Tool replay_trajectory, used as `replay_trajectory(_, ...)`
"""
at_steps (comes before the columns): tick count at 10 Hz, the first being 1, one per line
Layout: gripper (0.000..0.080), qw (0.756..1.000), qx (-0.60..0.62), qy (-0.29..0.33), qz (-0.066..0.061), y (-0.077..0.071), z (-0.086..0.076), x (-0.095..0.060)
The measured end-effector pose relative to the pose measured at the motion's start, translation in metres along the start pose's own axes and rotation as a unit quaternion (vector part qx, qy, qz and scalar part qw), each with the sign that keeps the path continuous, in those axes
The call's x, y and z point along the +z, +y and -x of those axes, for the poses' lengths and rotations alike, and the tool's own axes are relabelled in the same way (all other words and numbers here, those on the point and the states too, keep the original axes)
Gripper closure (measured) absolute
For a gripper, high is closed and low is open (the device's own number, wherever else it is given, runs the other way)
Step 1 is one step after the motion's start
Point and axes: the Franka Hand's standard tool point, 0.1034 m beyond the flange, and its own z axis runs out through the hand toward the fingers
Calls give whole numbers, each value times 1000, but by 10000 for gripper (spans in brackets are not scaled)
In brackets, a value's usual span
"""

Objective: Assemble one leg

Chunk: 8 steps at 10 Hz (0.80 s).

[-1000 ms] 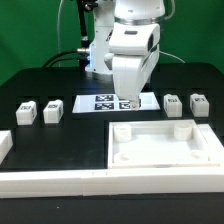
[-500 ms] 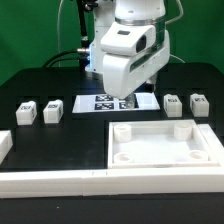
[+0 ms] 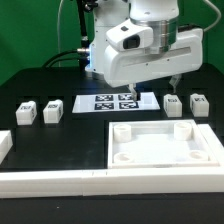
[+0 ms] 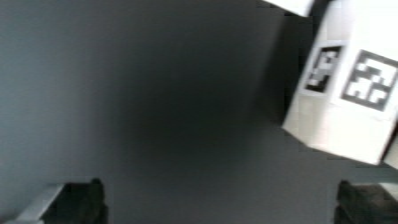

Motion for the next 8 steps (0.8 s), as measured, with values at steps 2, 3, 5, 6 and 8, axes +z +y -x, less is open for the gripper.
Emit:
replay_trajectory(2,151,999,31,-4,0,-30,6,3)
replay_trajectory(3,151,999,34,-6,1,-46,10,5)
replay_trajectory(5,151,1000,30,-6,1,-75,17,8)
replay_trajectory(6,151,1000,21,-4,0,-88,19,10)
replay_trajectory(8,151,1000,10,-4,0,-106,24,14)
